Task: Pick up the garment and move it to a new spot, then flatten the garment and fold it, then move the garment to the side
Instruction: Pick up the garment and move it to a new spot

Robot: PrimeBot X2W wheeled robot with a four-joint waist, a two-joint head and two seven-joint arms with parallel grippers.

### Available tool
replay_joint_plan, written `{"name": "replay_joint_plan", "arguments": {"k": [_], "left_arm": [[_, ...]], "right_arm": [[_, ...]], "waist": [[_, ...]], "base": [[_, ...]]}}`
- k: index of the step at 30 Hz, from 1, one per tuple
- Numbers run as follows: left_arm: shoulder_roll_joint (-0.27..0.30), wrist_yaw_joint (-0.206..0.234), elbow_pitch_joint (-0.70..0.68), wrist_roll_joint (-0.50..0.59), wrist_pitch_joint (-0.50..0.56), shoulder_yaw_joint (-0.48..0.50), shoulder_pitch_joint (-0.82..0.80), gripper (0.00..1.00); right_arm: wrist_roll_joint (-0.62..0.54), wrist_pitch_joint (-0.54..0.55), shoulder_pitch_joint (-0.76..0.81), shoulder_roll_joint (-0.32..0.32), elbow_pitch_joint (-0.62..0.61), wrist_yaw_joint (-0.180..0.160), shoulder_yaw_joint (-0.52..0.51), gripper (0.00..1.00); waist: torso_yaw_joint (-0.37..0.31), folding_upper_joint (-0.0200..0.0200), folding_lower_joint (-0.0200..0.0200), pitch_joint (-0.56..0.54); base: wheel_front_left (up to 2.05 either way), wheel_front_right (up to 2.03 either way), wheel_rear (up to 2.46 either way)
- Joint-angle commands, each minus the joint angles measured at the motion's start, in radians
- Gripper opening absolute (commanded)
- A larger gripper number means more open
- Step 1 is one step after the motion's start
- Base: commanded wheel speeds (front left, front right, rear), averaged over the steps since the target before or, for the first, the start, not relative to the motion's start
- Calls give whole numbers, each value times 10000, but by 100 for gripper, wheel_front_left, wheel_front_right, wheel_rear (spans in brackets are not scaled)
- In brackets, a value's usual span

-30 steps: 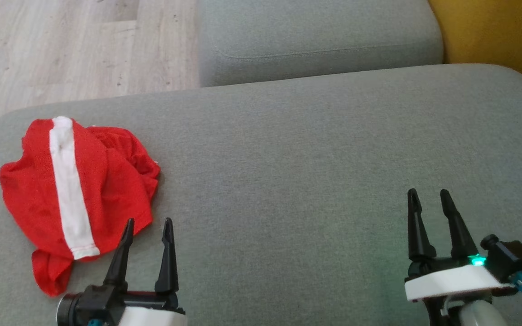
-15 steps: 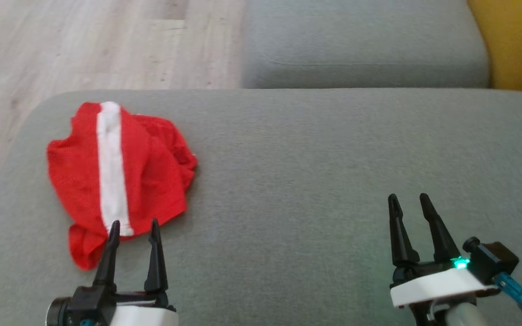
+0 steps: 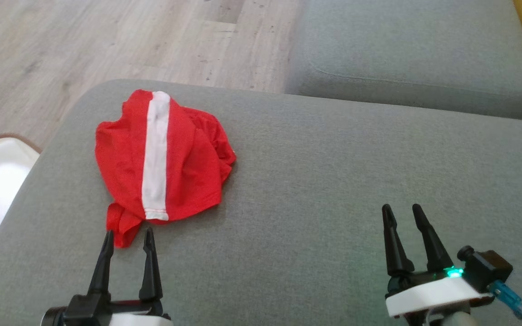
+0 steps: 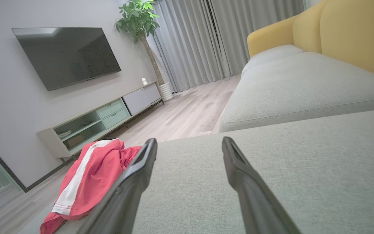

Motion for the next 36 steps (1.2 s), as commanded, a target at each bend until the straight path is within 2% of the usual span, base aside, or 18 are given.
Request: {"name": "replay_joint_plan", "arguments": {"k": [1,15,21,24,29,33,36], "left_arm": [[-47,26,-384,92,-95,356,-328,100],[-47,80,-431,317,-95,549,-338,100],[66,-143,-656,522,-95,1055,-1002,100],[430,-480,-496,542,-95,1375,-1839,100],[1526,-1165,668,633,22,1397,-3983,100],[2449,-1494,1992,561,1180,926,-6155,100],[2923,-1584,3070,359,2279,384,-7621,100]], "right_arm": [[61,-107,-230,-85,-293,77,282,100],[42,-107,-253,-85,-296,77,554,100],[-291,-107,-526,-85,-485,77,453,100],[-542,-107,-764,-85,-561,77,320,100],[-998,-107,-1176,-85,-703,77,91,100],[-1314,-107,-1404,-85,-879,77,-147,100],[-1507,-107,-1574,-85,-984,77,-299,100]], "waist": [[110,0,0,-10],[348,0,0,150],[283,0,0,890],[227,0,0,1379],[157,0,0,2201],[82,0,0,2819],[-7,0,0,3181]], "base": [[0,0,0],[0,0,0],[0,0,0],[0,0,0],[0,0,0],[0,0,0],[0,0,0]]}}
